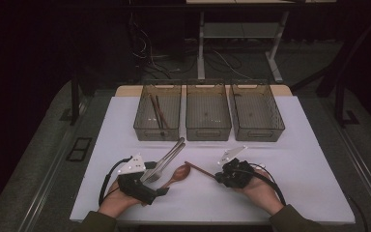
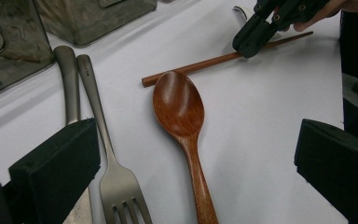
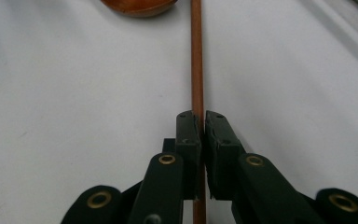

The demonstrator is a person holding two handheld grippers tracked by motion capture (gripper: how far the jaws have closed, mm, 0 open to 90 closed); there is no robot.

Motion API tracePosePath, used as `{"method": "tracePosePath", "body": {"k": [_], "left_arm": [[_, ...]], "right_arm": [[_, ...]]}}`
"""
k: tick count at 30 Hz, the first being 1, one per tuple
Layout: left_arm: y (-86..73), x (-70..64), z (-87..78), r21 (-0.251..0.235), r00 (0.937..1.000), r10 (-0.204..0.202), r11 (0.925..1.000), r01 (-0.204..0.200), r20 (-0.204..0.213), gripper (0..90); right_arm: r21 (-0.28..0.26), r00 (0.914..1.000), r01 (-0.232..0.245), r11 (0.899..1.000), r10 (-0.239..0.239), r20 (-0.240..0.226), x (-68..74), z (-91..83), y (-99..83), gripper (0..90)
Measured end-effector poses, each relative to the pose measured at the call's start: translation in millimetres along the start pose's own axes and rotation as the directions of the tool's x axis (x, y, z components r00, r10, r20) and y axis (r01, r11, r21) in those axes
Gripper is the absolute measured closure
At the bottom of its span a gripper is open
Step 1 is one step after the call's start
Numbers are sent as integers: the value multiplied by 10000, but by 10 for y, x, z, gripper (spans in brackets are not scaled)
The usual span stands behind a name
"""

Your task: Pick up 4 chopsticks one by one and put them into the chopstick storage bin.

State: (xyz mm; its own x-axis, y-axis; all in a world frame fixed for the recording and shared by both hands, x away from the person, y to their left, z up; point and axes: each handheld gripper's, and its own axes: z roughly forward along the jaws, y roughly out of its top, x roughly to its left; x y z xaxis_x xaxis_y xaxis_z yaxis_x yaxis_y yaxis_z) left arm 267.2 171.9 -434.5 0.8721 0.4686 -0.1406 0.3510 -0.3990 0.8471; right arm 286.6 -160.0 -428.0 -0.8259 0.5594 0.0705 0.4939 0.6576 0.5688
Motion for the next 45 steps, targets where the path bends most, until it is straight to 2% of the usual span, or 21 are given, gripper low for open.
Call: {"method": "tracePosePath", "body": {"k": [4,9,14,31,45], "left_arm": [[0,1,2,-12,10000,-1,10000,1,0,0],[0,2,2,-20,10000,-7,10000,7,10,0],[0,0,2,-12,10000,0,10000,0,11,0],[0,1,7,-1,10000,11,10000,-11,29,0],[1,5,8,-3,10000,45,10000,-45,35,0]], "right_arm": [[-209,10000,-87,9997,87,6,-16,-37,6,843],[-538,9995,-241,9983,230,-215,-31,-89,19,843],[-697,9996,-178,9974,161,-249,-32,-147,52,843],[-1329,9999,-160,9910,155,-51,-181,-307,130,843],[-1846,9993,-327,9823,351,95,-323,-397,241,843]]}}
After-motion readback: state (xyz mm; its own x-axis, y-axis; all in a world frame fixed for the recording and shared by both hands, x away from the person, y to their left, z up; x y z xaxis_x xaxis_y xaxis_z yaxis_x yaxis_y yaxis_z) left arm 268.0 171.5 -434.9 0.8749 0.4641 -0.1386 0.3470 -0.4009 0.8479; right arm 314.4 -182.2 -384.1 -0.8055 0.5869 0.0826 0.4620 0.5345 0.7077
